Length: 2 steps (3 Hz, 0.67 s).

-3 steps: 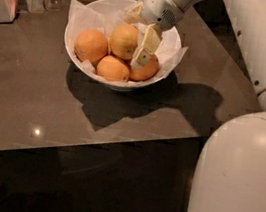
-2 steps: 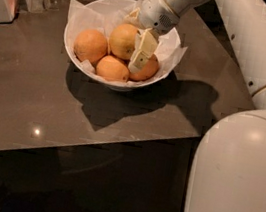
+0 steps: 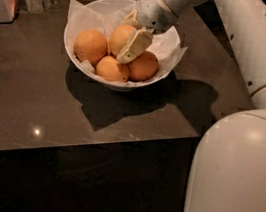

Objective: Pick orange from white bowl

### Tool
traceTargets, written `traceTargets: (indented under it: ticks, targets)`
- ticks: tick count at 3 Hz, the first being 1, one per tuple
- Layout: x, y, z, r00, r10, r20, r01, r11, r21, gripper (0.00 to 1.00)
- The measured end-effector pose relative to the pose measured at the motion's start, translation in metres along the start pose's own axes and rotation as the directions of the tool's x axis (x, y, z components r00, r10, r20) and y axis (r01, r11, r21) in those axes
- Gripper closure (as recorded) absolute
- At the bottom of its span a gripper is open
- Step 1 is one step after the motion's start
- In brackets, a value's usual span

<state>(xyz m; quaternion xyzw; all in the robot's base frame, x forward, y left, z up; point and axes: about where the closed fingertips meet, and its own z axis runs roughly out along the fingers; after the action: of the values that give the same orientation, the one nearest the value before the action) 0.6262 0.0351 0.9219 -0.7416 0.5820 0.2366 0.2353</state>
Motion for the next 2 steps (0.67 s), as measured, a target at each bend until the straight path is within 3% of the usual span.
traceTargets:
  ticks: [1, 2]
  targets:
    - [0.0000, 0.0000, 0.0000, 1.000, 0.000, 0.000, 0.000, 1.0000, 0.000, 0.65]
    - [-0.0049, -0.0017, -0.0041, 1.000, 0.000, 0.012, -0.001, 0.9994, 0.034, 0.88]
